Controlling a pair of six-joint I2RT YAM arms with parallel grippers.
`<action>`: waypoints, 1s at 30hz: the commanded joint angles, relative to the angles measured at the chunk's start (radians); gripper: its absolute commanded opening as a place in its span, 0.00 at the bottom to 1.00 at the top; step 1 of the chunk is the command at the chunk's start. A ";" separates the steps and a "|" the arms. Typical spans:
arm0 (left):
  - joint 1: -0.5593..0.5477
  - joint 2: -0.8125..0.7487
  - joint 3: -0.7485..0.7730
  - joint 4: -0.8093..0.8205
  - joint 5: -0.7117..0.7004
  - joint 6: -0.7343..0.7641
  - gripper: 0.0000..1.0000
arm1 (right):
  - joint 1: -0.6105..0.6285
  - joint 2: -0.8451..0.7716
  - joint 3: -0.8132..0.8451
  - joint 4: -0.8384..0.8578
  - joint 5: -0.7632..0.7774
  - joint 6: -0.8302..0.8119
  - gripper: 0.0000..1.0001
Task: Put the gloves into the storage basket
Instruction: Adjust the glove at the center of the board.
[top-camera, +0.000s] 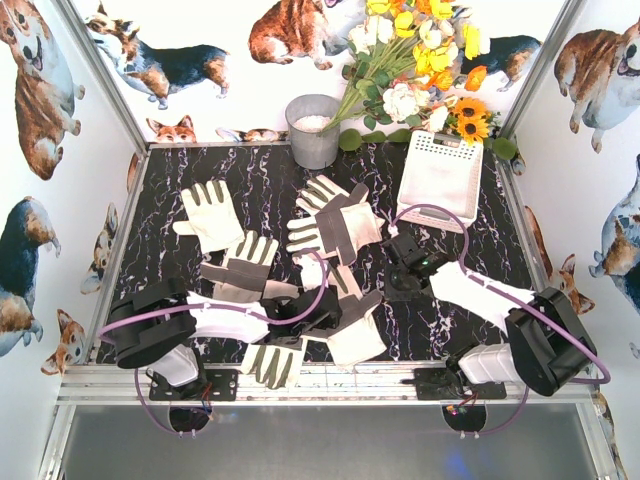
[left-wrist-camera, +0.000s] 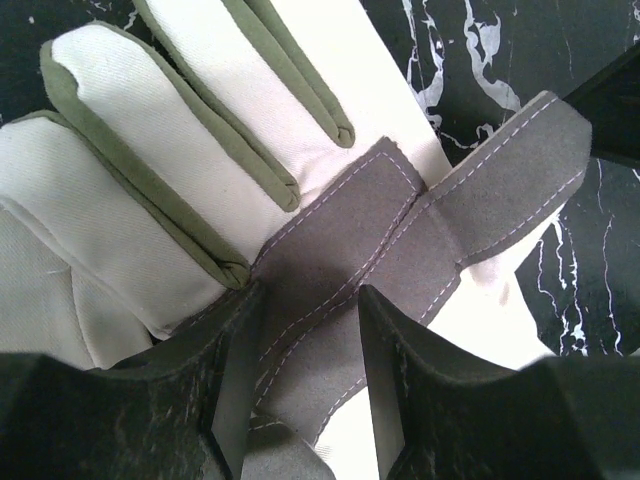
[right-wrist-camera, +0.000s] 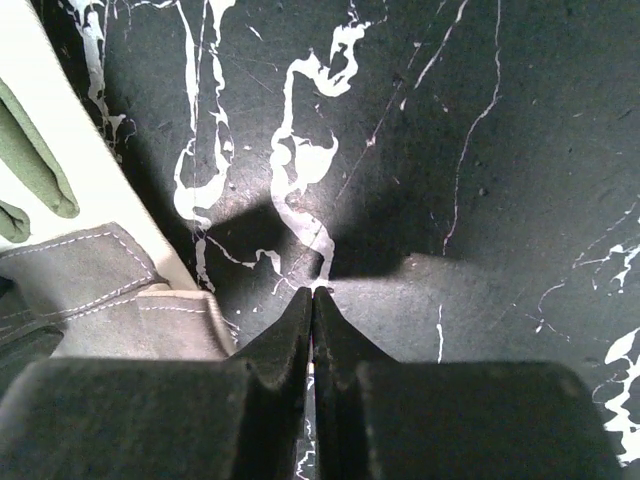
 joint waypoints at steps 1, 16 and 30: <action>0.007 -0.004 -0.045 -0.081 0.009 -0.004 0.38 | 0.002 -0.037 0.016 -0.036 0.028 0.003 0.00; -0.013 -0.094 0.030 -0.125 -0.002 -0.005 0.46 | 0.003 -0.438 -0.038 -0.018 -0.219 0.107 0.46; -0.025 -0.048 0.032 -0.133 -0.009 -0.044 0.46 | 0.003 -0.251 -0.117 0.118 -0.300 0.136 0.55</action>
